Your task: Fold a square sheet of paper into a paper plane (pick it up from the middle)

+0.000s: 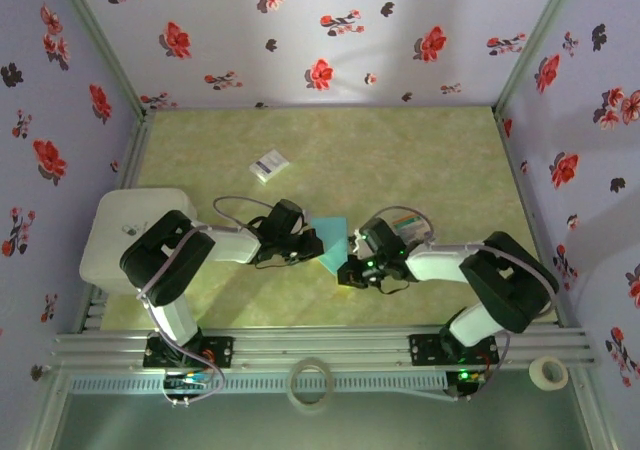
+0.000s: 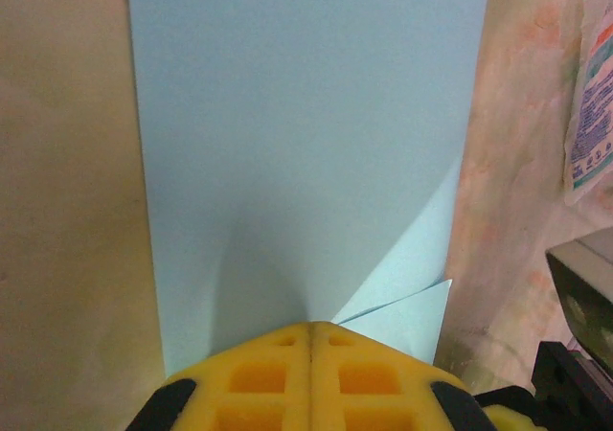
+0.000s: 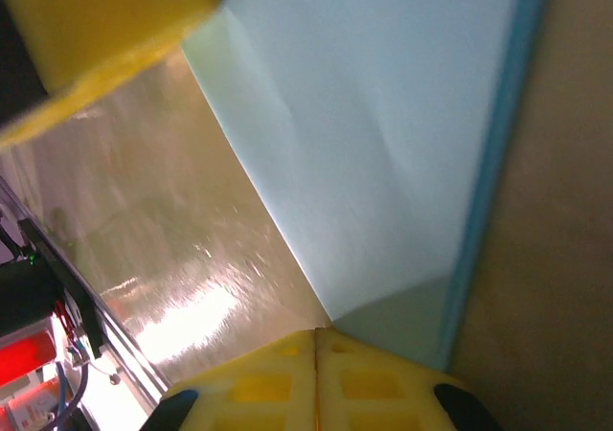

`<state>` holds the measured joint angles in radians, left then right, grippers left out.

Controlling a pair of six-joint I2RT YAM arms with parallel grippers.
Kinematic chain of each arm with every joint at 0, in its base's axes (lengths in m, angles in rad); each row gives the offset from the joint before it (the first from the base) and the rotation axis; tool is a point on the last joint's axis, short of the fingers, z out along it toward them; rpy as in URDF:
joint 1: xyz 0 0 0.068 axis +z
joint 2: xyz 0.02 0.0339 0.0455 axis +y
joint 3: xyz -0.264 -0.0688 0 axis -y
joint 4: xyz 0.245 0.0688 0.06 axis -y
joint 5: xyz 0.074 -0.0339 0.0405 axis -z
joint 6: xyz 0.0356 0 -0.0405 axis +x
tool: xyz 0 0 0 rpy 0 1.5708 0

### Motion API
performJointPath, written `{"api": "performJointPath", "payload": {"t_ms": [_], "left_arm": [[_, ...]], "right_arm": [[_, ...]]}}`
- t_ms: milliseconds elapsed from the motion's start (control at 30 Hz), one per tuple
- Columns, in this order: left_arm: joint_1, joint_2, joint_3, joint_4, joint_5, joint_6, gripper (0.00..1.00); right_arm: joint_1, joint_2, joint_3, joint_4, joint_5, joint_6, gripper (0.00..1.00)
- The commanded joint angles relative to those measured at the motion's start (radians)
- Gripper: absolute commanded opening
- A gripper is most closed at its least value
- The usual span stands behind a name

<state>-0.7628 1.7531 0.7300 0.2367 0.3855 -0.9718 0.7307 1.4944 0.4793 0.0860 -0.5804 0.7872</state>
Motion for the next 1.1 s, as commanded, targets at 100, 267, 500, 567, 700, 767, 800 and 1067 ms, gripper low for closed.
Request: {"api": "performJointPath", "payload": {"t_ms": [100, 267, 500, 567, 700, 767, 800, 1067], "left_arm": [[0.013, 0.013, -0.046, -0.082, -0.05, 0.017, 0.0], [0.005, -0.02, -0.076, -0.047, -0.077, -0.044, 0.0], [-0.08, -0.161, -0.14, 0.003, -0.248, -0.184, 0.0], [-0.107, -0.202, -0.137, -0.003, -0.289, -0.196, 0.07], [-0.106, -0.302, -0.121, -0.103, -0.353, -0.157, 0.22], [-0.089, -0.356, -0.115, -0.18, -0.384, -0.124, 0.3], [-0.076, -0.373, -0.119, -0.199, -0.385, -0.112, 0.34], [0.063, -0.4, -0.152, -0.213, -0.199, -0.022, 0.43]], "right_arm": [[-0.01, -0.078, -0.101, -0.007, 0.03, 0.071, 0.08], [-0.019, -0.195, -0.077, -0.113, 0.11, 0.036, 0.09], [-0.022, -0.283, 0.062, -0.4, 0.368, -0.079, 0.24], [-0.022, -0.265, 0.087, -0.378, 0.351, -0.085, 0.28], [-0.022, -0.184, 0.155, -0.332, 0.284, -0.096, 0.37], [-0.022, -0.133, 0.196, -0.328, 0.264, -0.106, 0.4], [-0.021, -0.115, 0.208, -0.326, 0.255, -0.109, 0.4], [-0.021, -0.003, 0.26, -0.282, 0.218, -0.121, 0.41]]}}
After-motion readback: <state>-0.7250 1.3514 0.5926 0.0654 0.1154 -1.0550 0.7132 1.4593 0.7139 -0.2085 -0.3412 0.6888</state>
